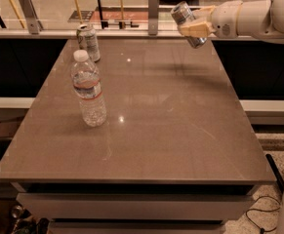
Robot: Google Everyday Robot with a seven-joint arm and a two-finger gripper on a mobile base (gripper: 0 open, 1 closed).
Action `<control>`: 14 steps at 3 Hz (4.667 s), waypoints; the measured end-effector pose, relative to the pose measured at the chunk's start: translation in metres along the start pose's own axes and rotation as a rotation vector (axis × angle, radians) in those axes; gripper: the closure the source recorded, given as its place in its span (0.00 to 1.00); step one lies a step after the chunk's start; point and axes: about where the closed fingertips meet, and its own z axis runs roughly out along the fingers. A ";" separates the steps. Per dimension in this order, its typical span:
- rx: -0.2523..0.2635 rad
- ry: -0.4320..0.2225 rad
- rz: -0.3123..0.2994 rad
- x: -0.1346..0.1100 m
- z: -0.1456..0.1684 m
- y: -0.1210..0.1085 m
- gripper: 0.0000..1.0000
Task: Place redbull can upright
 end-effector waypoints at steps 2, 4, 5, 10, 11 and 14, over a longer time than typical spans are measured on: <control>-0.068 -0.089 0.064 0.005 -0.003 0.026 1.00; -0.090 -0.206 0.092 0.006 -0.002 0.029 1.00; -0.097 -0.285 0.084 0.010 -0.001 0.022 1.00; -0.114 -0.374 0.202 0.065 0.023 -0.005 1.00; -0.104 -0.389 0.228 0.074 0.023 -0.008 1.00; -0.094 -0.407 0.276 0.093 0.027 -0.010 0.82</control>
Offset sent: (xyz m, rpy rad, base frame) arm -0.0368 0.0053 -0.0191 0.1556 0.0584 0.0884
